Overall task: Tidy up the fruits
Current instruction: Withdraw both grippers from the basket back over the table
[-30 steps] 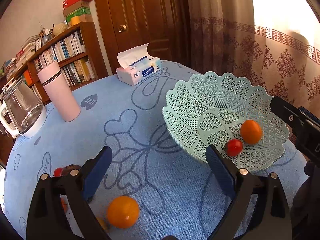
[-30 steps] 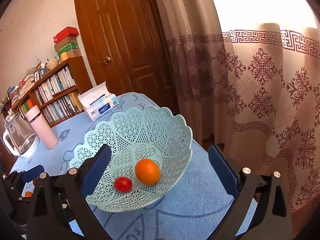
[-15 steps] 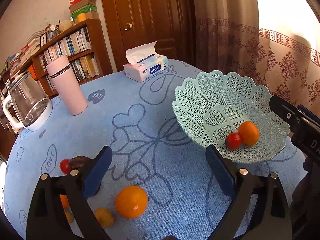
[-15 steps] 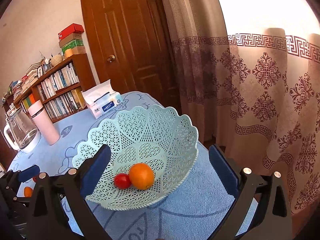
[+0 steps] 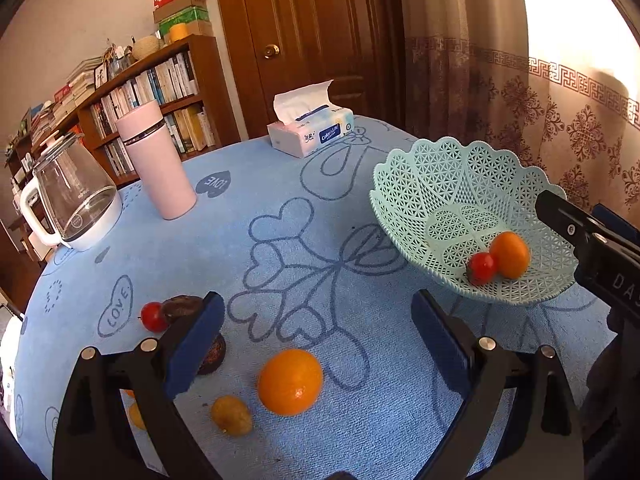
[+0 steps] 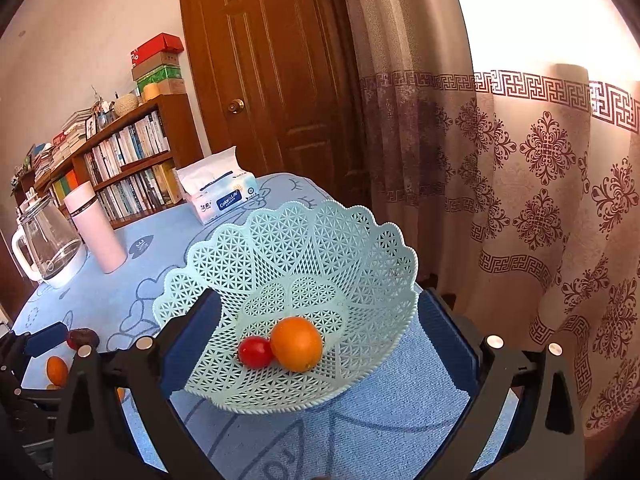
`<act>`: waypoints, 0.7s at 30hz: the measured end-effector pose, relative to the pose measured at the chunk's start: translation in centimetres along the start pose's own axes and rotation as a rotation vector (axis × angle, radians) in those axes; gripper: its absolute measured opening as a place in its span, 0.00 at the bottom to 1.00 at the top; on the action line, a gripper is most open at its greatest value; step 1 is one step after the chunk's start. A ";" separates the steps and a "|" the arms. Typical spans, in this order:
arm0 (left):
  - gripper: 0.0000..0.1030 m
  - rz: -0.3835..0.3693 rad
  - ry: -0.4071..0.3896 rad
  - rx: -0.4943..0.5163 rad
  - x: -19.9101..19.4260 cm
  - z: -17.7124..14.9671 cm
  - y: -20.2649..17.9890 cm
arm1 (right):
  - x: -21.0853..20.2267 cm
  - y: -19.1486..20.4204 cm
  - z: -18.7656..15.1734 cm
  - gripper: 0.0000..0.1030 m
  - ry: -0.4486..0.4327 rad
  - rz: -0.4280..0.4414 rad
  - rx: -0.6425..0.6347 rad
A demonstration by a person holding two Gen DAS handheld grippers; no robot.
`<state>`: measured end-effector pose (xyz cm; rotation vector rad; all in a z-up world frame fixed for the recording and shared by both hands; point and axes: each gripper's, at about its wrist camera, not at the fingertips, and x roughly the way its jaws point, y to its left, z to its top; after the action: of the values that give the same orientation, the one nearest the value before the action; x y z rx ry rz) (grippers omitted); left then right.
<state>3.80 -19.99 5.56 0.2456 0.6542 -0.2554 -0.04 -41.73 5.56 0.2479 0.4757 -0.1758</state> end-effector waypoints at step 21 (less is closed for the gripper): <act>0.91 0.143 -0.034 -0.034 -2.0 -0.9 3.0 | 0.0 0.9 -0.3 0.97 0.005 0.083 -0.022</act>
<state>2.66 -16.56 6.56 0.2538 0.6042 -0.1106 0.05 -40.78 5.50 0.2459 0.4711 -0.0889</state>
